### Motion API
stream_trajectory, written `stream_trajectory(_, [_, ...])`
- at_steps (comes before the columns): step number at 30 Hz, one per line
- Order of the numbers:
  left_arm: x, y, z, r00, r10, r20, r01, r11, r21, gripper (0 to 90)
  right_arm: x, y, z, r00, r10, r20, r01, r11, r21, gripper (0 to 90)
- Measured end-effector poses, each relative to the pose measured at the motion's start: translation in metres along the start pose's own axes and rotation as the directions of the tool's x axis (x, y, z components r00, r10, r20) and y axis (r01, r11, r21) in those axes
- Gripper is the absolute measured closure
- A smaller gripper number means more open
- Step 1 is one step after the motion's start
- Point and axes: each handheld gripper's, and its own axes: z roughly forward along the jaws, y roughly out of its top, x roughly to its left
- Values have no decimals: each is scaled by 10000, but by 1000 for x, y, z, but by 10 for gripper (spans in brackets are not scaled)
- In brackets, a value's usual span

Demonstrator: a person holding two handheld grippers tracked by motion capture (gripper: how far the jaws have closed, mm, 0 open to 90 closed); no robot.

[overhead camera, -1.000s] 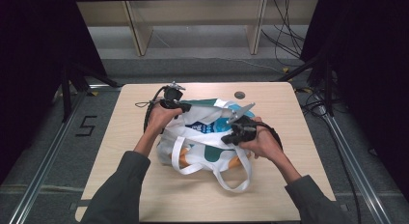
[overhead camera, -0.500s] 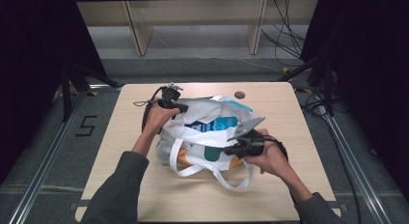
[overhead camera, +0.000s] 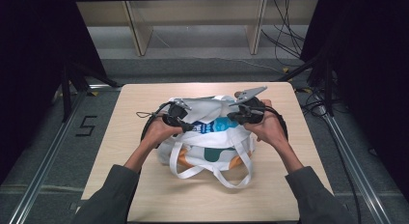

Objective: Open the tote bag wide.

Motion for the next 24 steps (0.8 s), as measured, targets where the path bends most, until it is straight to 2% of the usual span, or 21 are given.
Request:
stream_trajectory(1, [-3,-2,1,9999,-163,57,164,9997,-163,894,-3,1,7,9999,22,155,-24,9999,157,900])
stream_trajectory(2, [-3,-4,-1,9998,180,108,-181,9998,125,894,-7,2,12,9993,119,345,-131,9993,347,900])
stream_trajectory(4, [-8,-9,-3,9992,351,174,-354,9992,201,895,-20,3,20,9970,470,607,-508,9968,625,900])
stream_trajectory(7, [-16,-18,-9,9973,662,327,-671,9974,250,895,-44,-1,30,9843,838,1551,-977,9916,842,900])
stream_trajectory(8, [-19,-21,-11,9960,784,428,-797,9963,315,895,-52,-3,31,9805,976,1706,-1172,9872,1086,900])
stream_trajectory(9, [-23,-23,-13,9951,848,517,-867,9956,359,895,-59,-6,35,9732,1263,1921,-1478,9837,1021,900])
stream_trajectory(10, [-26,-26,-13,9925,984,722,-1015,9940,412,895,-65,-9,36,9694,1133,2177,-1462,9791,1413,900])
stream_trajectory(11, [-29,-29,-13,9912,1066,780,-1103,9929,442,895,-70,-12,39,9646,1329,2277,-1692,9744,1481,900])
stream_trajectory(12, [-31,-32,-12,9907,1097,804,-1137,9924,475,896,-76,-16,43,9658,1534,2091,-1855,9721,1434,900])
stream_trajectory(14, [-33,-35,-11,9909,1086,797,-1124,9926,448,896,-78,-22,49,9571,1793,2275,-2179,9631,1577,900])
stream_trajectory(18, [-31,-32,-16,9907,1120,774,-1149,9928,340,895,-77,-27,55,9564,1827,2278,-2251,9582,1765,900])
stream_trajectory(20, [-27,-27,-24,9916,1091,698,-1091,9940,-42,882,-76,-24,47,9627,1758,2056,-2076,9674,1451,900])
stream_trajectory(21, [-24,-23,-29,9927,1021,650,-1006,9946,-266,871,-74,-21,40,9645,1953,1777,-2178,9690,1169,900])
stream_trajectory(22, [-20,-19,-34,9938,961,552,-929,9940,-577,872,-71,-19,34,9648,1998,1713,-2147,9740,730,900])
stream_trajectory(23, [-18,-13,-39,9953,832,494,-790,9934,-826,874,-67,-15,27,9684,2065,1399,-2135,9763,364,900])
stream_trajectory(24, [-16,-8,-42,9980,483,403,-428,9910,-1270,873,-62,-11,19,9754,1942,1046,-1989,9793,372,900])
